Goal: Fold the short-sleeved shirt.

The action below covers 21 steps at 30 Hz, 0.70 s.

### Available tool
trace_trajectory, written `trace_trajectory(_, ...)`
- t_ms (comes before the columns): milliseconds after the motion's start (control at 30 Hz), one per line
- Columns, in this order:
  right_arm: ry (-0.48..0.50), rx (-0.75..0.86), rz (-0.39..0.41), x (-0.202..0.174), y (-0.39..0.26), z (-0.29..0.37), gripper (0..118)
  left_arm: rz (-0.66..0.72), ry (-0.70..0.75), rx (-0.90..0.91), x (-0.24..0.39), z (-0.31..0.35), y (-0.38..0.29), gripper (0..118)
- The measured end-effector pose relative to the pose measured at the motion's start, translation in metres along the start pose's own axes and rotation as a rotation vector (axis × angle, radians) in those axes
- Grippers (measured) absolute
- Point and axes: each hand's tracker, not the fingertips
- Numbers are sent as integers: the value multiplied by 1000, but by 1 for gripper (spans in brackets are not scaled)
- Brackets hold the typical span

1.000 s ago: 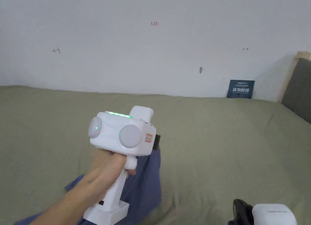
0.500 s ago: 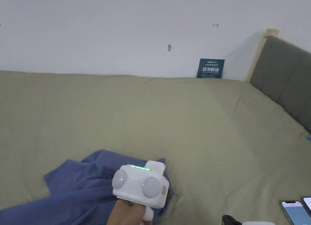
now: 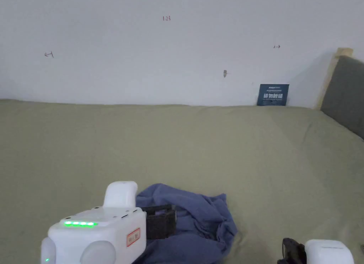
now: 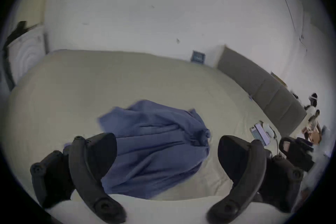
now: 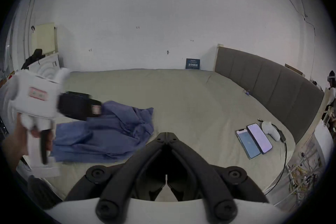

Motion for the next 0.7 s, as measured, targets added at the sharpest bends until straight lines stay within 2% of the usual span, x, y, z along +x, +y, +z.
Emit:
trace_trajectory(67, 10, 19, 0, -4, 2, 7, 0, -13, 67, 57, -23, 47, -6, 109)
trace_trajectory(100, 11, 29, 0, -12, 5, 15, 0, -24, 102, 88, -32, 67, -12, 97)
trace_trajectory(167, 19, 38, 0, -18, 6, 22, 0, -32, 221, 129, -44, 104, -25, 23)
trace_trajectory(200, 21, 45, -2, -20, 5, 24, 0, -6, 263, 144, -50, 117, -31, 0)
trace_trajectory(233, 21, 48, -5, -20, 4, 26, 0, 13, 307, 176, -57, 128, -37, 0)
trace_trajectory(367, 38, 52, -11, -24, 2, 33, 0, 83, 334, 194, -72, 159, -50, 0)
trace_trajectory(433, 45, 53, -6, -27, 3, 35, 0, 73, 343, 192, -72, 165, -55, 0)
trace_trajectory(600, 54, 55, 3, -30, 4, 35, 0, 98, 357, 171, -80, 158, -59, 0)
trace_trajectory(700, 61, 48, 12, -31, 4, 32, 0, 97, 314, 96, -90, 143, -53, 0)
